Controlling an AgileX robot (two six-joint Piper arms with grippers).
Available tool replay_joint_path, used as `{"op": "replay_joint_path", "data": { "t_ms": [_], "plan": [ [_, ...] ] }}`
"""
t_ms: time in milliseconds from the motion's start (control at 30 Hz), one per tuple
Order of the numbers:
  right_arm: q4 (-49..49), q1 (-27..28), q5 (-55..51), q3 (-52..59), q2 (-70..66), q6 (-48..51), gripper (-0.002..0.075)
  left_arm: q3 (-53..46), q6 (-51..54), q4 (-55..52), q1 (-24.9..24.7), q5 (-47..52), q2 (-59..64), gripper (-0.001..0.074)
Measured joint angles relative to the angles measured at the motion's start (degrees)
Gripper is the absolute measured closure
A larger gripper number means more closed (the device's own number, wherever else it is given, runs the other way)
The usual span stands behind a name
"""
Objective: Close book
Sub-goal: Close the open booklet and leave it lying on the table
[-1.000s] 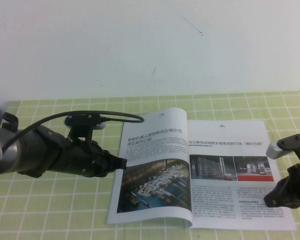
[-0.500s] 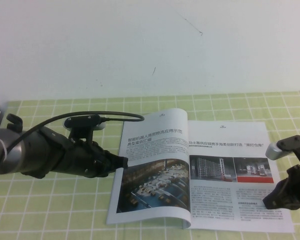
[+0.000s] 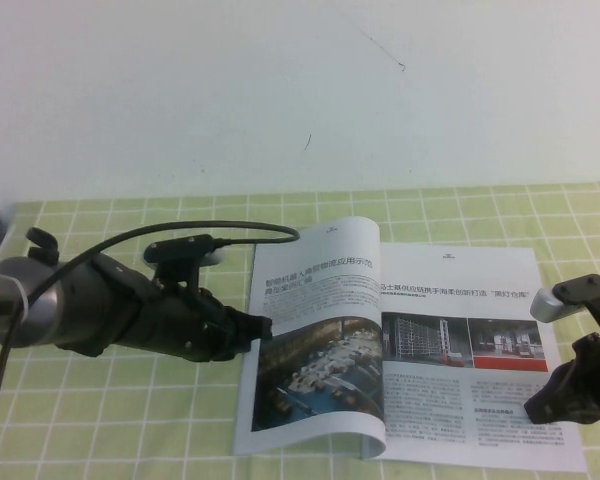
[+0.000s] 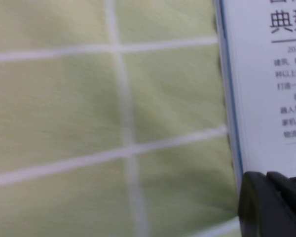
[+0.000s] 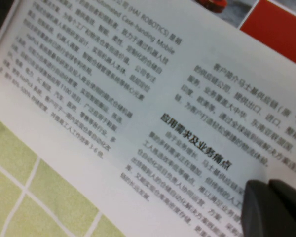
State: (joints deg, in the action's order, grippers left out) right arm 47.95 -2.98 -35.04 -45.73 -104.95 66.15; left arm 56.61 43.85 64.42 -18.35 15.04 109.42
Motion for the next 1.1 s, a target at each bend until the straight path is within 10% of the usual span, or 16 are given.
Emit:
{"op": "replay_joint_path", "data": {
  "t_ms": [433, 733, 1100],
  "plan": [
    [-0.13, 0.0, -0.13, 0.0, 0.0, -0.04, 0.0729, 2.87, 3.54, 9.67, -14.13, 7.92, 1.51, 0.0738],
    [-2.39, 0.0, -0.58, 0.12, 1.1, -0.97, 0.0729, 12.77, 18.97, 26.92, -15.1, 23.49, 1.61, 0.0738],
    [-30.45, 0.0, -2.52, 0.5, 19.52, -20.15, 0.0729, 16.62, 13.11, 5.8, -15.1, 21.78, -8.26, 0.0738]
  ]
}}
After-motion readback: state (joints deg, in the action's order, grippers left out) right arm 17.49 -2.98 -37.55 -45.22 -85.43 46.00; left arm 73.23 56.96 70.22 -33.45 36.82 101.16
